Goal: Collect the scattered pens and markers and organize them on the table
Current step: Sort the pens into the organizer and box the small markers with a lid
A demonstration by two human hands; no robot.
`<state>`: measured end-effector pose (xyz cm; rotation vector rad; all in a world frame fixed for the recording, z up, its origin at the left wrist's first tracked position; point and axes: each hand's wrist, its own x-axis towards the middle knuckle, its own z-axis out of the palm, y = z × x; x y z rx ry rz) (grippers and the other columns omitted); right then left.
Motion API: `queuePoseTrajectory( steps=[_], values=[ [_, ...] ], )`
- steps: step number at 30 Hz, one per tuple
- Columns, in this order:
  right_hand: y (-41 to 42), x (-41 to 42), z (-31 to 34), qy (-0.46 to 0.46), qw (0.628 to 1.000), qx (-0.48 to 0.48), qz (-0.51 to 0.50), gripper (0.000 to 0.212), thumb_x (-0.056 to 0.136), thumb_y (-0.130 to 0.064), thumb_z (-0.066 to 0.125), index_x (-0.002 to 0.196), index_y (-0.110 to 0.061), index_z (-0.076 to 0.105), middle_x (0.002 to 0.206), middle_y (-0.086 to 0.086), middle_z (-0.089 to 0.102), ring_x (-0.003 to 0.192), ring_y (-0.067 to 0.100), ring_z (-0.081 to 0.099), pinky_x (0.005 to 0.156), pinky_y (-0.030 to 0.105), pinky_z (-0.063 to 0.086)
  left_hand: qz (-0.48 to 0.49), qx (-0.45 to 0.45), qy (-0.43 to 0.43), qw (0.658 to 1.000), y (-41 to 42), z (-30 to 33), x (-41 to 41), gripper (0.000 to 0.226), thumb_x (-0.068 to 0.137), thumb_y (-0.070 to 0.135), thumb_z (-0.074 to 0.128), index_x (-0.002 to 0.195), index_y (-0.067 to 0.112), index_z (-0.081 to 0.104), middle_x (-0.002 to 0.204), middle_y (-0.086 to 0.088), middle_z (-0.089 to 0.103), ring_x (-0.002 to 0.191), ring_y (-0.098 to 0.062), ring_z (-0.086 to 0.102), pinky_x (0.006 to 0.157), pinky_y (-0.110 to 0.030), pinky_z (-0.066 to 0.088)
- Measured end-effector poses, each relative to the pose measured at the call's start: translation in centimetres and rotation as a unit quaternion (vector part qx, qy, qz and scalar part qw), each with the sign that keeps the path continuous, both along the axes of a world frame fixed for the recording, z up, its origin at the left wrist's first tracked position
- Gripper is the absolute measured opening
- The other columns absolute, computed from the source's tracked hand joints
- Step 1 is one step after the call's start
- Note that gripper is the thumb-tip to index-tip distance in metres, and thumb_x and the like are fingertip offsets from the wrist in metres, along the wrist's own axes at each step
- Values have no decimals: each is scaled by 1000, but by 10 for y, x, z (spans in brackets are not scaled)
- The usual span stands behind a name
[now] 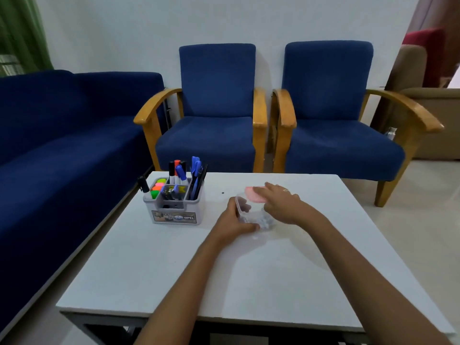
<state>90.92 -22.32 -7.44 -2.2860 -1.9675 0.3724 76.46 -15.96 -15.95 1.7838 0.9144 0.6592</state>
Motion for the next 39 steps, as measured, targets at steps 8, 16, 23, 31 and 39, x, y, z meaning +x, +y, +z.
queuePoseTrajectory(
  steps=[8,16,23,31,39],
  values=[
    [31,-26,3,-52,995,83,-23,40,92,-54,45,119,-26,52,130,4,46,124,26,41,100,46,33,-3,-26,-19,999,12,-5,-7,81,64,28,80,129,43,35,122,12,59,113,-9,58,98,-39,50],
    [62,-31,-22,-96,988,111,-49,51,94,-51,43,138,-24,42,145,9,39,137,32,33,106,47,35,29,-157,-186,969,3,1,-10,83,73,65,63,141,27,35,136,4,52,121,-14,54,100,-29,47],
    [76,-31,-22,-161,982,93,-31,43,99,-35,44,141,-26,42,122,6,62,113,26,59,99,37,44,270,-196,-107,937,24,36,40,36,101,34,35,112,9,58,110,-11,63,92,-21,60,67,-25,44],
    [87,-26,-21,-105,989,99,-26,46,102,-42,29,122,-15,61,110,10,68,99,25,66,91,33,50,226,-59,-68,970,35,26,30,22,102,28,36,104,19,55,100,0,59,91,-14,58,70,-19,47],
    [95,-26,-25,34,976,184,-111,49,97,-51,36,94,-11,65,92,6,66,90,21,64,81,30,46,262,-50,-68,961,25,35,31,33,102,35,31,118,17,54,108,-2,61,90,-14,58,71,-20,49]
  ],
)
